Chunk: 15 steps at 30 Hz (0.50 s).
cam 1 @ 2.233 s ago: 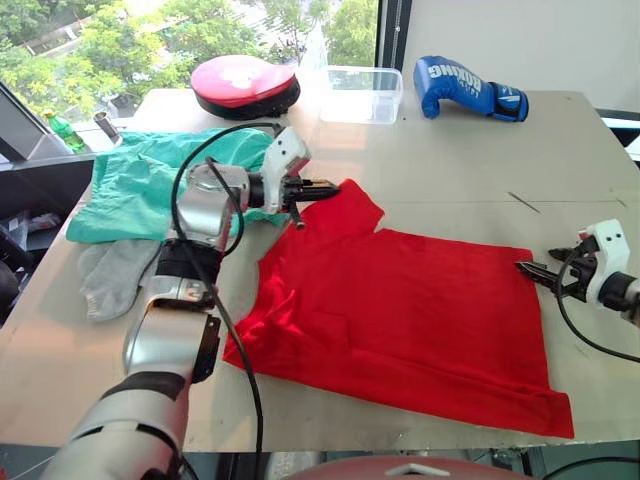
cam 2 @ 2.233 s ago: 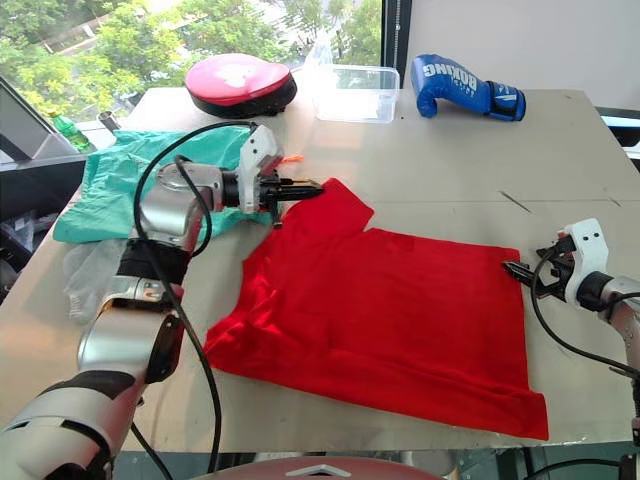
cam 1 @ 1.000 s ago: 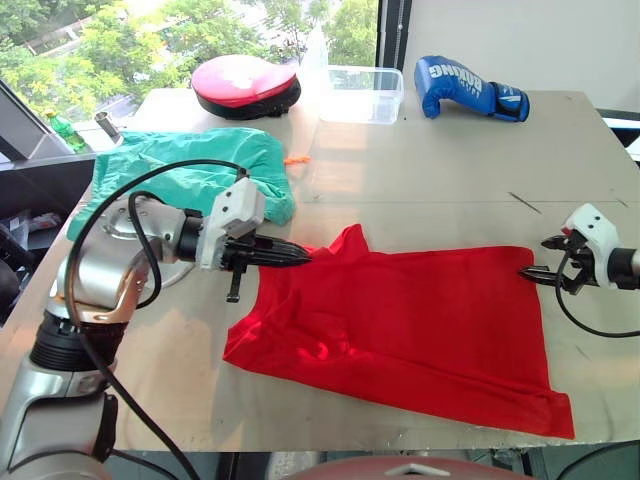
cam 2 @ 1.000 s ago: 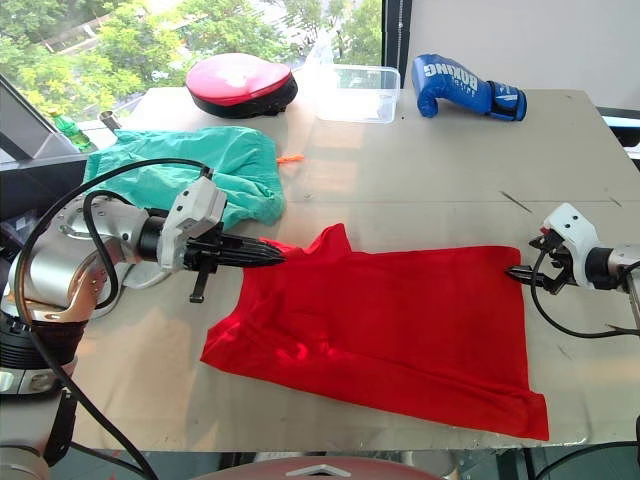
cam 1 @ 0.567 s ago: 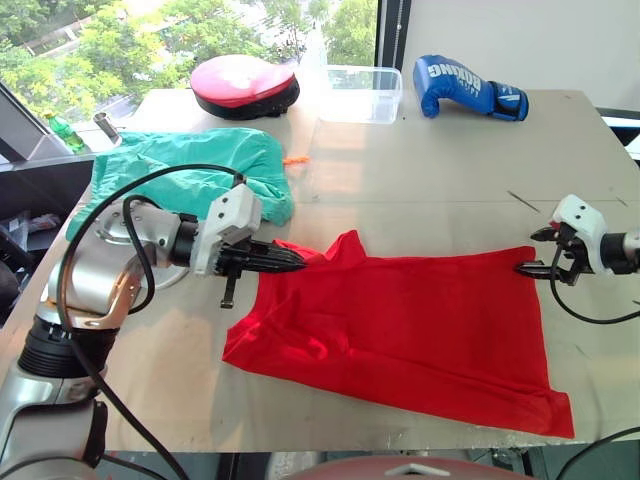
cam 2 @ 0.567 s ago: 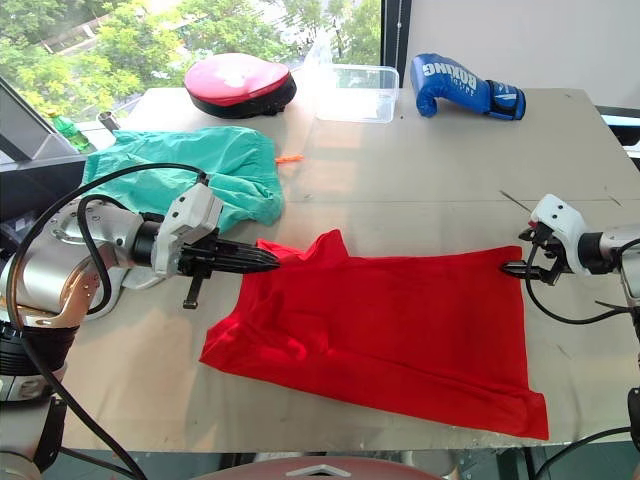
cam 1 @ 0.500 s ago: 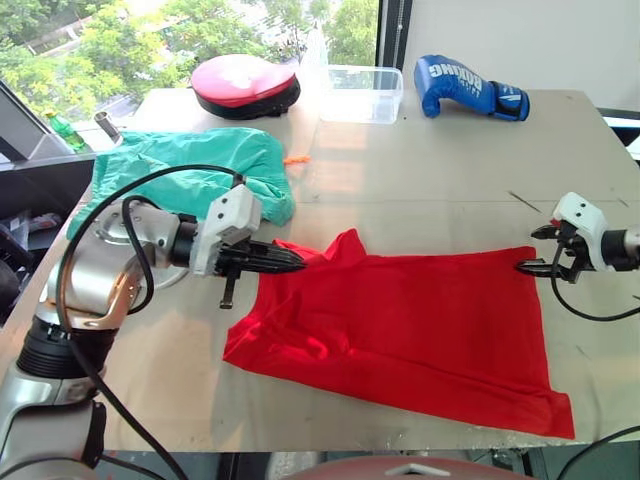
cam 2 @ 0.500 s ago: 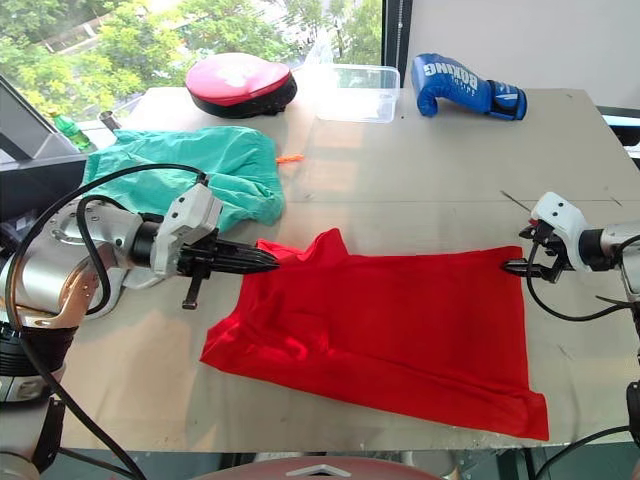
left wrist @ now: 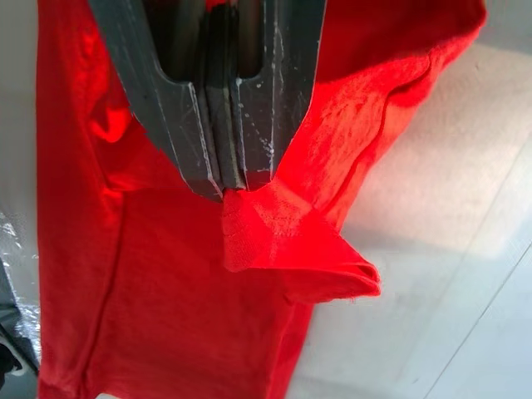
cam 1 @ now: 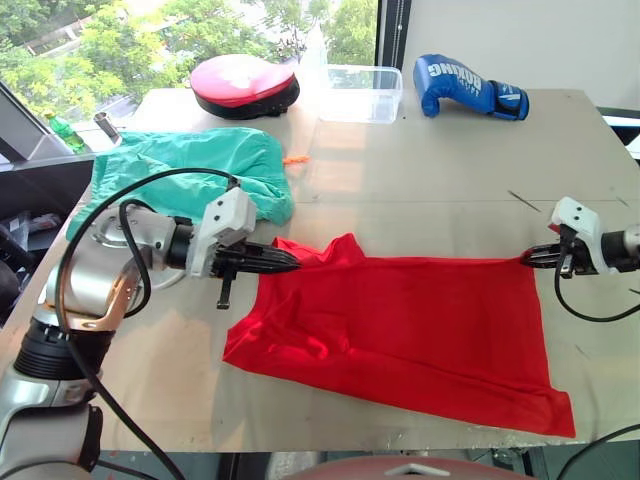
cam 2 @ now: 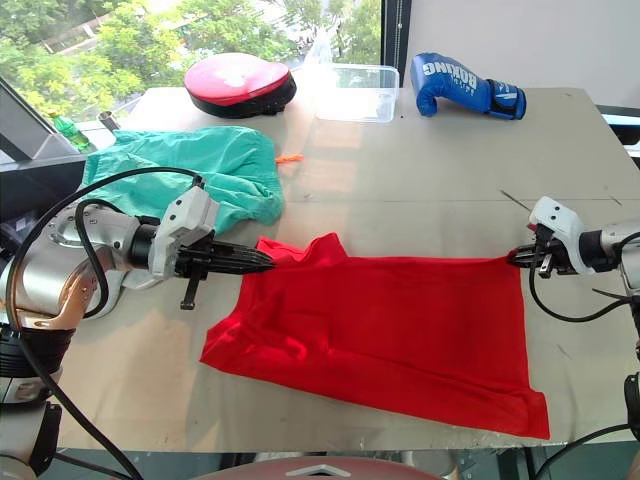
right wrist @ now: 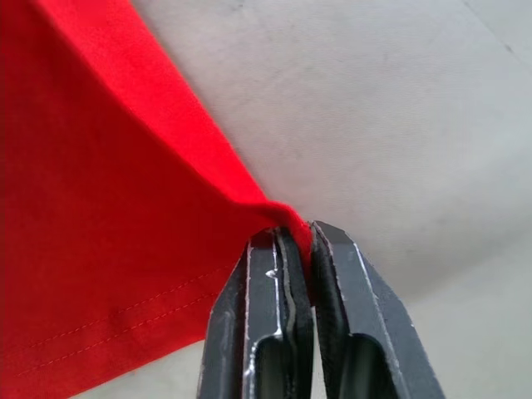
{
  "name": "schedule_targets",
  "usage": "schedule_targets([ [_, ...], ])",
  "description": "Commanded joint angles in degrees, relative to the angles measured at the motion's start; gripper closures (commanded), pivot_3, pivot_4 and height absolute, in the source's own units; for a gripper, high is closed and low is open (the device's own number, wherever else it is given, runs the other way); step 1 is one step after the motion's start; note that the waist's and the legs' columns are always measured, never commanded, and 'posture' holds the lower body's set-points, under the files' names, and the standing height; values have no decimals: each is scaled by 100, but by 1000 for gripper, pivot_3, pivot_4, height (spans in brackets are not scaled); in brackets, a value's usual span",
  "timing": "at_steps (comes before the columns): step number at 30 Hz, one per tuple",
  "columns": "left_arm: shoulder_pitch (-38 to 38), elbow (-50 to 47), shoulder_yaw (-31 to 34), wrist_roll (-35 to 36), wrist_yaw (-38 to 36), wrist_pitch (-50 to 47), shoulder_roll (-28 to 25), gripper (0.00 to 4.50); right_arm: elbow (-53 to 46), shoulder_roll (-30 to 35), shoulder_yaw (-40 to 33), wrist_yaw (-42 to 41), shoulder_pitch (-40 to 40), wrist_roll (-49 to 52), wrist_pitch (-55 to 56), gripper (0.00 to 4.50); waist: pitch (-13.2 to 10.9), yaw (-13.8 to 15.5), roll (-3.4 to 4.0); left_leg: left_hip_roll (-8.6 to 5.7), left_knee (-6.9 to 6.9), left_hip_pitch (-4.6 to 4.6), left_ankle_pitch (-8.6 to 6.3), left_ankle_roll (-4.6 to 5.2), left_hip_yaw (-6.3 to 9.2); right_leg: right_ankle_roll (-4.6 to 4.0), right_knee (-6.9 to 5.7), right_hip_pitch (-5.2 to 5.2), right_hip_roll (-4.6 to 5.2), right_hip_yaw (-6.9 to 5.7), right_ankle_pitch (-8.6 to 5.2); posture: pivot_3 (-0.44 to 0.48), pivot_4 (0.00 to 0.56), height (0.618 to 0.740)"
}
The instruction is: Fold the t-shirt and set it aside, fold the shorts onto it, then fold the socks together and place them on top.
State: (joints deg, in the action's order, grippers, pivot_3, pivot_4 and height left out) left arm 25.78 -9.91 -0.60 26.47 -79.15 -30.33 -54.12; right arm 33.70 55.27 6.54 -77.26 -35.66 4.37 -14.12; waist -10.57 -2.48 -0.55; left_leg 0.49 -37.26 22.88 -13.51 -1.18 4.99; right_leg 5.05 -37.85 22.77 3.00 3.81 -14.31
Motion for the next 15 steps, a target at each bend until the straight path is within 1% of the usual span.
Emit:
schedule_targets([
  [1,253,246,86,-171,381,288,212,4500,-406,275,-367,-57,113,178,-27,4477,-3,28,5,0,0,0,0,0,0,0,0,0,0,0,0,0,150,731],
  [4,481,606,145,-357,792,561,506,4500,-940,349,-713,-7,523,481,-86,4477,-3,33,5,-1,-2,1,0,0,1,0,-1,0,0,0,0,0,150,731],
  [8,631,924,166,-515,1049,871,715,4500,-1853,437,-1218,152,1430,728,94,4477,-3,24,5,-1,-1,2,0,0,2,1,0,0,1,0,0,0,150,731],
  [11,674,1105,144,-587,1077,1054,754,4500,-2510,430,-1568,280,2061,919,51,4477,-4,4,6,-1,-1,1,0,0,1,1,-2,0,1,0,0,0,150,731],
  [15,552,1289,53,-682,875,1253,642,4500,-3191,412,-1818,459,2799,980,15,4477,-4,2,6,0,-4,-1,0,0,0,1,-6,0,0,2,1,0,150,731],
])
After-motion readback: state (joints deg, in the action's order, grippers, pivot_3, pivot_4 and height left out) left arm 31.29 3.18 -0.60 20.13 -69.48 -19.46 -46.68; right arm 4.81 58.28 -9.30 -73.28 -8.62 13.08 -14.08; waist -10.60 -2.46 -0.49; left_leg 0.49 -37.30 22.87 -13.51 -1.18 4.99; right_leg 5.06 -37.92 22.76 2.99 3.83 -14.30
